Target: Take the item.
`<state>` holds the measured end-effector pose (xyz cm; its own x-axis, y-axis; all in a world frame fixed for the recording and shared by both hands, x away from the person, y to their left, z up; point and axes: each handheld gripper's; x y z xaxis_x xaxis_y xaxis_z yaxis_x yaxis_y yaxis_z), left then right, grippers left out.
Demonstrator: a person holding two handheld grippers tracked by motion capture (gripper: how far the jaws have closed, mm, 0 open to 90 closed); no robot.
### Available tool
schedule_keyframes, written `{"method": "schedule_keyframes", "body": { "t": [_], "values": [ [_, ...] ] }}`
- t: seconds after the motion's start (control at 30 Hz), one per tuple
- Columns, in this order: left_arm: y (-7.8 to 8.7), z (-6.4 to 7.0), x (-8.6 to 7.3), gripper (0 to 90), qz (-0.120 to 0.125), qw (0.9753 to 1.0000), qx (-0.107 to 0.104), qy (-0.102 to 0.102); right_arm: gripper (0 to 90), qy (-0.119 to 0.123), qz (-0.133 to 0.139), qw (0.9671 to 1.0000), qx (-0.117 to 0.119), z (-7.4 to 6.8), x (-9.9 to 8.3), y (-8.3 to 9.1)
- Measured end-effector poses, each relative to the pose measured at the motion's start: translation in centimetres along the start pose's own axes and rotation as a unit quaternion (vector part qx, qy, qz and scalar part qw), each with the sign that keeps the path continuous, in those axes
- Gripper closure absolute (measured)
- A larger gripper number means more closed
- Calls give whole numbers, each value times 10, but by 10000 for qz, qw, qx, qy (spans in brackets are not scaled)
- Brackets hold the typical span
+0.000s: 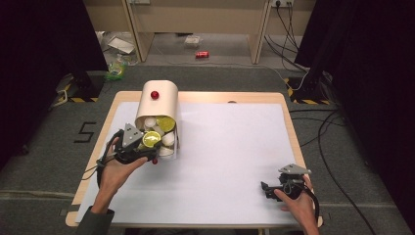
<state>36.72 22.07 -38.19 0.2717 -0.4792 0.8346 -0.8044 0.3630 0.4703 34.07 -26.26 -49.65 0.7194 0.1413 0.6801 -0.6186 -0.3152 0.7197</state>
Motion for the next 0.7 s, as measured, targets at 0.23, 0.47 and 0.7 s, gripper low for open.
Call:
{"method": "schedule_keyframes", "body": {
  "t": [0.23,0.47,0.7],
  "values": [
    [-3,0,-1,340,-41,10000,-27,-15,3,-2,1,10000,-3,0,0,0],
    [-4,-1,-1,374,-53,10000,-74,8,3,-6,2,10000,4,0,0,0],
    [-1,-1,-1,382,4,10000,-71,6,3,-7,1,10000,9,0,0,0]
  ]
}}
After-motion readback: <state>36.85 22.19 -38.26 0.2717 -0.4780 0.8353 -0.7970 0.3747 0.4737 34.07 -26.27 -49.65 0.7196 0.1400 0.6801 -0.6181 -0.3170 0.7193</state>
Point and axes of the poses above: each handheld gripper's, and its own axes: y roughly backward along the jaws, x roughly out of its top, z roughly to its right, and after that the axes turned 11 degrees about -y, right-handed
